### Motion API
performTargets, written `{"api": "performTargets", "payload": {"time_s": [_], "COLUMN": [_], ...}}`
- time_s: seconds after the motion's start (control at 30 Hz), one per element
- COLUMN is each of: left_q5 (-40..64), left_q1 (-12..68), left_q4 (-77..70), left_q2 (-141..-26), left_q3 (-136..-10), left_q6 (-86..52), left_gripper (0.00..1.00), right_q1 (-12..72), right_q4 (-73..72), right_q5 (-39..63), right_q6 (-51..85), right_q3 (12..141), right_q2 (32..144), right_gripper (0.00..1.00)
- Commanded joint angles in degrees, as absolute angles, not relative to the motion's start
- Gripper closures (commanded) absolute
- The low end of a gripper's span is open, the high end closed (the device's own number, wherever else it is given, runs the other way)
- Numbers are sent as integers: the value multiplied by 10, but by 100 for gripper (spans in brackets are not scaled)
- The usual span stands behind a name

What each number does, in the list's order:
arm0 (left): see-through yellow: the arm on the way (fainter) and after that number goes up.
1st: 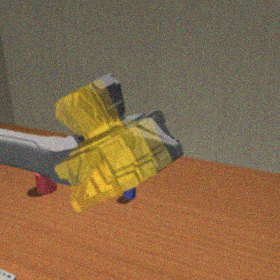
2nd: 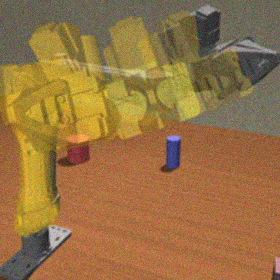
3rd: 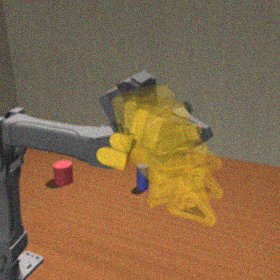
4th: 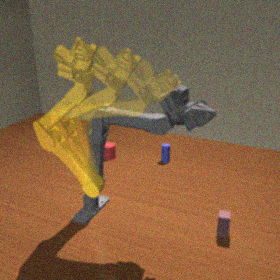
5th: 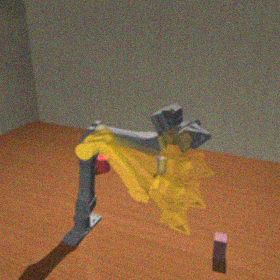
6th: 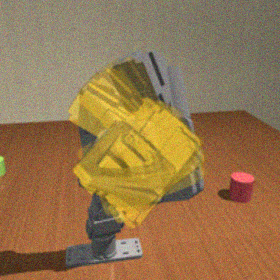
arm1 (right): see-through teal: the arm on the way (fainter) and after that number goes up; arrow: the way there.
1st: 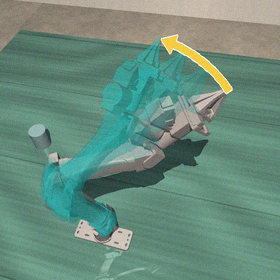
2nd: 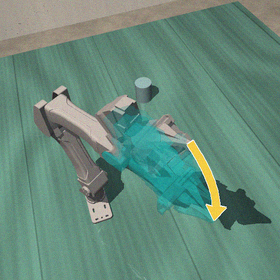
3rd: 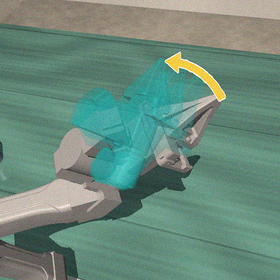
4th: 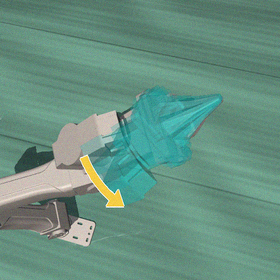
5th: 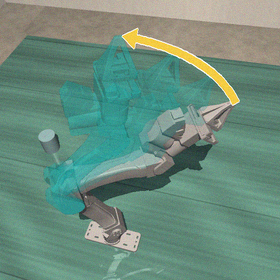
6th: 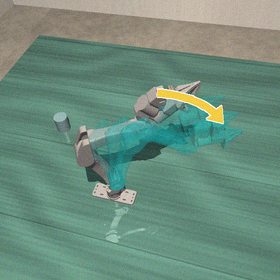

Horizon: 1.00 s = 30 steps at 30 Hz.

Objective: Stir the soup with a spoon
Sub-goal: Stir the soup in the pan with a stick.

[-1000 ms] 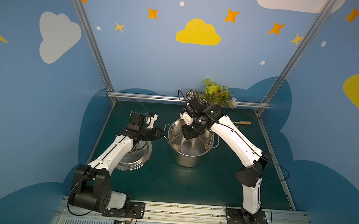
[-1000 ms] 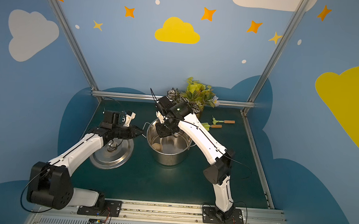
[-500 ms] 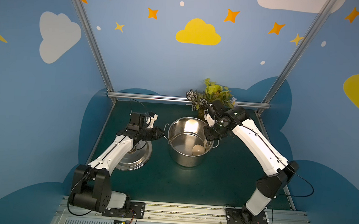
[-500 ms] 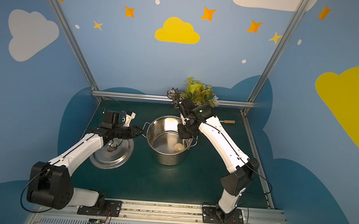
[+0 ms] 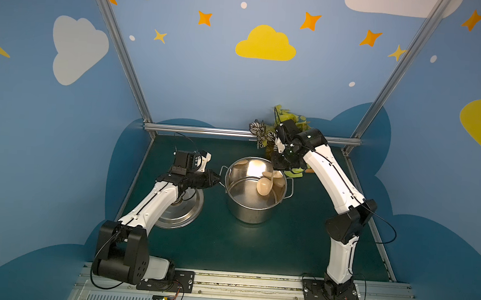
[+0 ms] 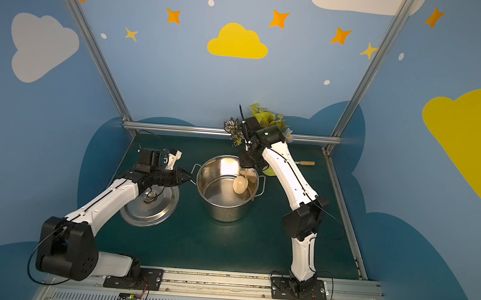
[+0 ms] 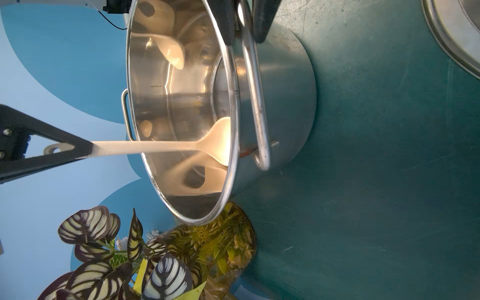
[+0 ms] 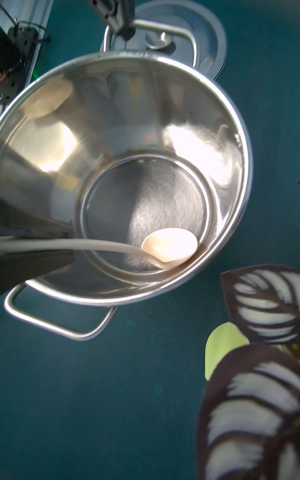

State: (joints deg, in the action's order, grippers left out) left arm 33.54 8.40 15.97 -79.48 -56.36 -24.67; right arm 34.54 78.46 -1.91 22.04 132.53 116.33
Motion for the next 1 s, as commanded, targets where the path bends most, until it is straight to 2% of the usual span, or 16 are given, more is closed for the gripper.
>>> {"api": "performTargets", "payload": {"time_s": [0.0,0.23,0.57,0.97], "left_q5": [365,367,370,370], "left_q1": [89,87,86,85], "left_q4": [167,166,162,163], "left_q2": [-786,-786,-786,-781], "left_q3": [-555,-555,-554,-553], "left_q6": [-233,-234,-238,-238], "left_gripper": [85,85,85,85], "right_q1": [356,397,462,503], "right_q4": [785,759,780,796], "right_q5": [23,57,66,14], "right_q6": [234,230,215,240], "right_q3": [1371,1428,1422,1179], "right_q2": [1204,1248,1222,1051], "right_gripper": [100,100,100,100]}}
